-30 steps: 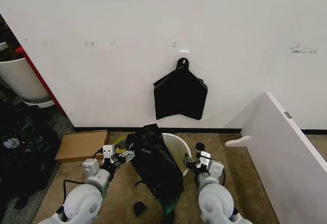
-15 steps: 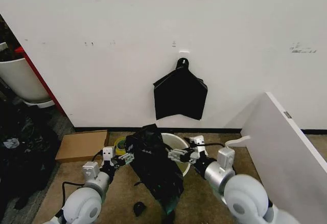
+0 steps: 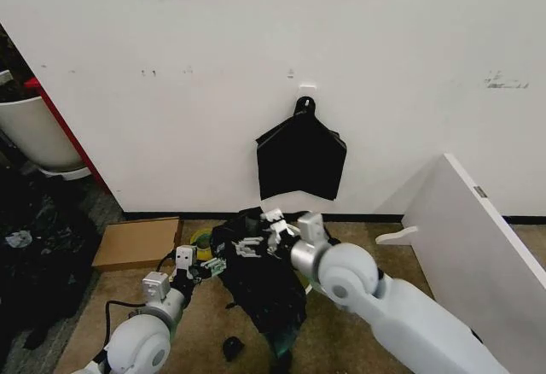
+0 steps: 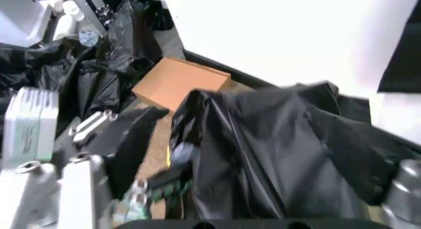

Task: Place the garbage bag over the trash bin.

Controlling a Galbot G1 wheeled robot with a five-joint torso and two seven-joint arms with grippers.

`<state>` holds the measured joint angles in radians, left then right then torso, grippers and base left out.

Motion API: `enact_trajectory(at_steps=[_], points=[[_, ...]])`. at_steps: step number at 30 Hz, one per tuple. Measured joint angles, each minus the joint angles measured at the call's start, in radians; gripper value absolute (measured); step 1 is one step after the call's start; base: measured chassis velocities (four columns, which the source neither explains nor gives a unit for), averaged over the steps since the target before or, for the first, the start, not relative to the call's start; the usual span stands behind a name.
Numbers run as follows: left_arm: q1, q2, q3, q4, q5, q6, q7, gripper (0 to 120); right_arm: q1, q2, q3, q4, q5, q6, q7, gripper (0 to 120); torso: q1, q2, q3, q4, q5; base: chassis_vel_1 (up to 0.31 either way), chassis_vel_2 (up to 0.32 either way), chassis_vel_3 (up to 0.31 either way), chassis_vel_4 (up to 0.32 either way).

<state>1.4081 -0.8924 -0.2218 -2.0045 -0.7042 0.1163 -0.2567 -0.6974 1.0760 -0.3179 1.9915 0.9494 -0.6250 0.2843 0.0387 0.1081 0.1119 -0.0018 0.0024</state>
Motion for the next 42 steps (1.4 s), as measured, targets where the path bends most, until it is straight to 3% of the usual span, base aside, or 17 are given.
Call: enact_trajectory(at_steps=[9, 11, 13, 16, 18, 22, 42], points=[[-0.001, -0.003, 0.002, 0.001, 0.010, 0.000, 0.001, 100, 0.055, 0.026, -0.058, -0.059, -0.019, -0.035, 0.011, 51, 0.000, 0.000, 0.000, -0.0001, 0.0002, 0.000, 0.000, 0.000, 0.000], [-0.001, -0.003, 0.002, 0.001, 0.010, 0.000, 0.002, 100, 0.062, 0.019, -0.071, -0.069, -0.046, -0.041, 0.002, 38, 0.000, 0.000, 0.000, -0.0001, 0.0002, 0.000, 0.000, 0.000, 0.000], [-0.001, -0.003, 0.002, 0.001, 0.010, 0.000, 0.002, 100, 0.064, 0.017, -0.075, -0.071, -0.055, -0.043, -0.002, 34, 0.000, 0.000, 0.000, -0.0002, 0.0002, 0.000, 0.000, 0.000, 0.000], [-0.001, -0.004, 0.002, 0.001, 0.010, 0.000, 0.002, 100, 0.070, 0.015, -0.087, -0.078, -0.081, -0.048, -0.006, 19, 0.000, 0.000, 0.000, -0.0002, 0.0002, 0.000, 0.000, 0.000, 0.000], [-0.001, -0.004, 0.002, 0.000, 0.010, 0.000, 0.002, 100, 0.071, 0.015, -0.088, -0.079, -0.082, -0.048, -0.005, 19, 0.000, 0.000, 0.000, -0.0002, 0.0002, 0.000, 0.000, 0.000, 0.000], [0.002, -0.003, 0.001, -0.005, 0.010, -0.002, 0.003, 100, 0.077, 0.023, -0.095, -0.089, -0.086, -0.048, 0.018, 0, 0.000, 0.000, 0.000, -0.0001, 0.0002, 0.000, 0.000, 0.000, 0.000], [0.073, 0.029, -0.020, -0.037, 0.119, -0.095, 0.105, 100, 0.073, 0.092, -0.082, -0.134, 0.072, -0.014, 0.340, 0, 0.000, 0.000, 0.000, -0.0001, 0.0001, 0.000, 0.000, 0.000, 0.000]])
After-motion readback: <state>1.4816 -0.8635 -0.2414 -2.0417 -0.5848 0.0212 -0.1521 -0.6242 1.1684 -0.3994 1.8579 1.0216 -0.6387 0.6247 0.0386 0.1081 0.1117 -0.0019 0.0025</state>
